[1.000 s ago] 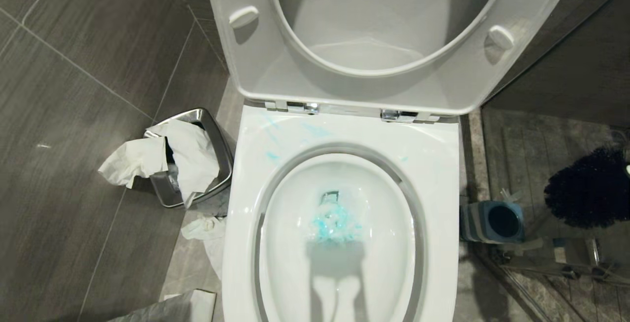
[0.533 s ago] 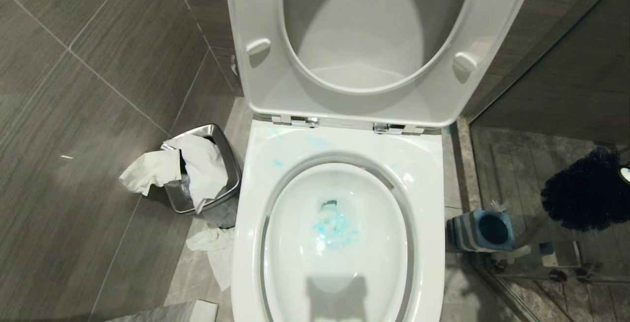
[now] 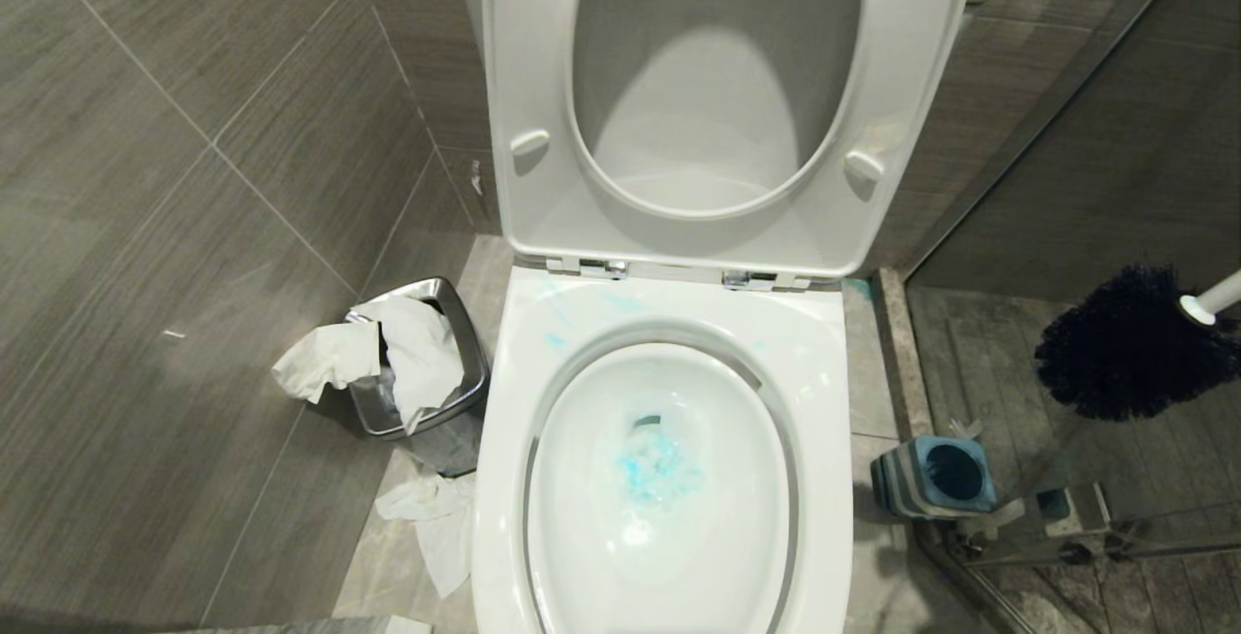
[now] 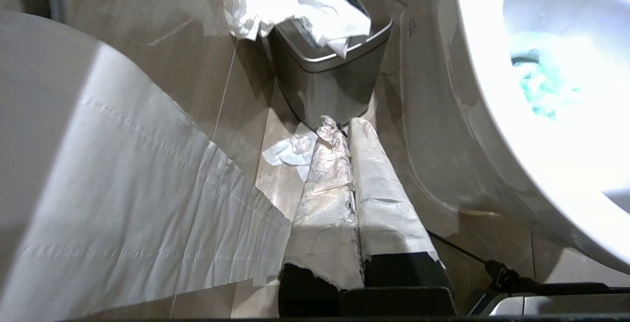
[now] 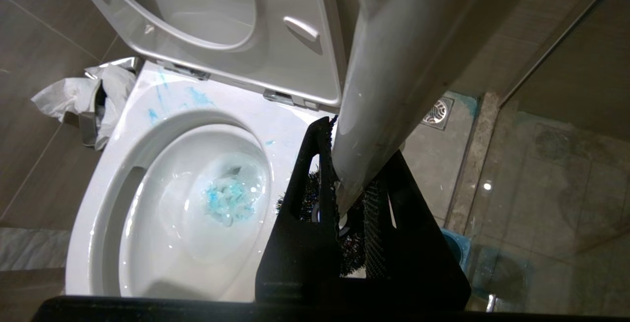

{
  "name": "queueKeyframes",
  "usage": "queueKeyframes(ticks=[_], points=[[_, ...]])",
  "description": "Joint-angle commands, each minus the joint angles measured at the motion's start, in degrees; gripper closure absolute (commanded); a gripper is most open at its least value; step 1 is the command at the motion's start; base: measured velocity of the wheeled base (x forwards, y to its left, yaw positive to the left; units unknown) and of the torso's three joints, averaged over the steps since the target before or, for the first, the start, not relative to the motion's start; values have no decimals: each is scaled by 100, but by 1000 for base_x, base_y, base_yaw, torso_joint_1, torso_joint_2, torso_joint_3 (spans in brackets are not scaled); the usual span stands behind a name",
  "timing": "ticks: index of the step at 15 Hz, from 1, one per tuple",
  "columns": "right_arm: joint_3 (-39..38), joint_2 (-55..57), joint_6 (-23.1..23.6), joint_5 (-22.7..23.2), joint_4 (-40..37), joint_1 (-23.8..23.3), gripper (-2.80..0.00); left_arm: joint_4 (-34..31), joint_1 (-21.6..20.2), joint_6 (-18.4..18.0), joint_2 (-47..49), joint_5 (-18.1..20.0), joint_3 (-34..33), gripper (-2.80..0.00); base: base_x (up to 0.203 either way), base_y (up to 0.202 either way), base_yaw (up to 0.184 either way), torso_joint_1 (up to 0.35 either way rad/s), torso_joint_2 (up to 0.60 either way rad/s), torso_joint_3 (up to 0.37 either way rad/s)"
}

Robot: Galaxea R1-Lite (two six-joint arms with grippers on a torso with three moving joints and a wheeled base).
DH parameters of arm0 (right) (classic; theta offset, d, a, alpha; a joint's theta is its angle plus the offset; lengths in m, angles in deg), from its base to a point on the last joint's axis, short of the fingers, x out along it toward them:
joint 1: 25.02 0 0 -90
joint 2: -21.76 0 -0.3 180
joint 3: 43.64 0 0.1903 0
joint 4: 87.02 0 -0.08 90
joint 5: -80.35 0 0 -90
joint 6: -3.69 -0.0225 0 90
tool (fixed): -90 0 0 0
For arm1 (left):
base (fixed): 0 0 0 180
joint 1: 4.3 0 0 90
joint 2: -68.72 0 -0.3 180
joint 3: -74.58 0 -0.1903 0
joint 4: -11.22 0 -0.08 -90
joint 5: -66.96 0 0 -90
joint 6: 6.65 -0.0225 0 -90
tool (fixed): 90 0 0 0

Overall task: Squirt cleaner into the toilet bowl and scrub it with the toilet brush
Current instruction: Scrub the toilet bowl

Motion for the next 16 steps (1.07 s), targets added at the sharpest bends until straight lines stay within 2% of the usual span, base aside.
queueKeyframes(ticks=[1, 4, 8, 12, 16], points=[[64, 273, 2, 3, -8, 50, 0, 0, 0, -4, -2, 0, 0, 0, 0, 0, 0, -1, -4, 209], [38, 508, 2, -5, 24, 122, 0, 0, 0, -4, -2, 0, 0, 0, 0, 0, 0, 4, 2, 200], [262, 949, 19, -78, 76, 594, 0, 0, 0, -4, -2, 0, 0, 0, 0, 0, 0, 2, 0, 207], [621, 1698, 13, -810, 373, 1348, 0, 0, 0, 4, -2, 0, 0, 0, 0, 0, 0, 3, 2, 203], [609, 2151, -9, -1341, 661, 2044, 0, 0, 0, 4, -2, 0, 0, 0, 0, 0, 0, 3, 1, 198]])
